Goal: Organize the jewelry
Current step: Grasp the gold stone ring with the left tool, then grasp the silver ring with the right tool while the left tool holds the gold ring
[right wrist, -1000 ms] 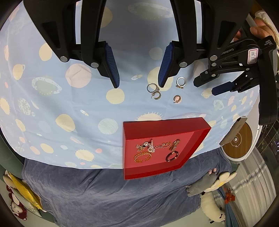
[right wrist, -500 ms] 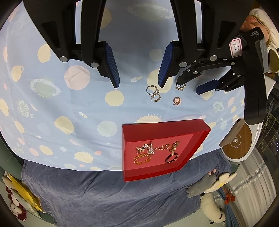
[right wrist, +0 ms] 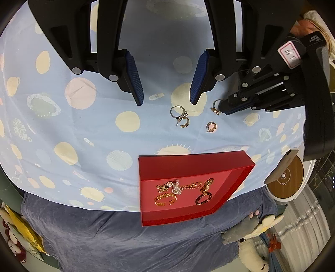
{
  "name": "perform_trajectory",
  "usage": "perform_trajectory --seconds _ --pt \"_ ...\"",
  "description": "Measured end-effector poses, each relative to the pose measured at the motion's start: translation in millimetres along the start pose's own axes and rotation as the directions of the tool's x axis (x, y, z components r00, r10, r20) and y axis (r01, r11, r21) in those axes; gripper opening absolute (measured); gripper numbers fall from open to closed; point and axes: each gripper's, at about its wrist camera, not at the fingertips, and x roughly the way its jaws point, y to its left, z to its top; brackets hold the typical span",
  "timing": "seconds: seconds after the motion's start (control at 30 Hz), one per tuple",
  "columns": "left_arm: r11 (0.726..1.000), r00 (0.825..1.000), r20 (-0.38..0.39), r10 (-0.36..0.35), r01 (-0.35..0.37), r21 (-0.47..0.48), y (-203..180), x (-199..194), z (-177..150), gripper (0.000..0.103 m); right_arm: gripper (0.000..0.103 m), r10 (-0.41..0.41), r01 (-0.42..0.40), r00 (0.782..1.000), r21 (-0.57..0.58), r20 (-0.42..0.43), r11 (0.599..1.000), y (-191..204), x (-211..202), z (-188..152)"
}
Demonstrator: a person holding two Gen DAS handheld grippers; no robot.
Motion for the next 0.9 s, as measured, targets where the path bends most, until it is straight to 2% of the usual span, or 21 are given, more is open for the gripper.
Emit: perform_trajectory --seconds 0.33,0.63,0.87,0.9 --pt "0.998 1.0 0.02 -0.001 0.002 -0.056 22.1 -20.6 2.2 0.001 0.044 -0.007 0.006 1.0 -0.041 -0.026 0.999 13.6 25.2 0.4" --pt "0.998 1.0 0.024 0.002 -0.001 -0.061 28.3 -26.1 -0.1 0.001 0.044 -0.021 0.02 0.999 -0.045 -0.026 0.999 16.9 44.1 5.1" --pt "0.998 1.0 0.023 0.007 -0.005 -0.066 32.9 -28.0 -1.9 0.001 0.022 -0.035 0.035 0.999 -0.06 -0.012 0.998 18.4 46.8 6.7" --pt "0.998 1.0 0.022 0.007 -0.006 -0.067 33.9 -27.8 -1.7 0.001 0.022 -0.033 0.032 0.999 -0.062 -0.013 0.998 17.9 46.2 6.1"
